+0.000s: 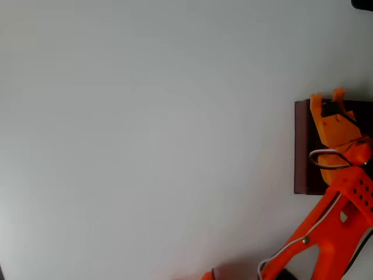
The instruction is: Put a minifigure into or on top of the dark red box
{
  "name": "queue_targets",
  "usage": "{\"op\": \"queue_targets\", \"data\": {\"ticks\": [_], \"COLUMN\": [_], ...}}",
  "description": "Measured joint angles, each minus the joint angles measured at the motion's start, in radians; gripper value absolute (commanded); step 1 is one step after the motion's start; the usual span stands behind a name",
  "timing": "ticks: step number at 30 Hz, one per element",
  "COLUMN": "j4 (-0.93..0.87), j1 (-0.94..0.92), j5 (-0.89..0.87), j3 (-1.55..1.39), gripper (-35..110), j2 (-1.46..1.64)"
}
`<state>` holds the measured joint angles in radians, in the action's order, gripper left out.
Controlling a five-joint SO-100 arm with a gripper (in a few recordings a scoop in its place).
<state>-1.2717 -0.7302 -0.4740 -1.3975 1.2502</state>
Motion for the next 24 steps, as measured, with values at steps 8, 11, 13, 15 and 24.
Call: {"op": "queue_targets", "data": {"ticks": [8, 11, 13, 15, 24], "j4": [-0.109, -0.12, -0.129, -0.133, -0.061], "j1": [0.152, 0.273, 0.371, 0.466, 0.973], "j5": [0.037, 0.046, 0.048, 0.048, 0.204], "j3": [-0.021, -0.127, -0.215, -0.313, -0.729], "gripper": [5, 4, 0, 0, 0], "j2": [0.176, 0.36, 0.491, 0.627, 1.121]}}
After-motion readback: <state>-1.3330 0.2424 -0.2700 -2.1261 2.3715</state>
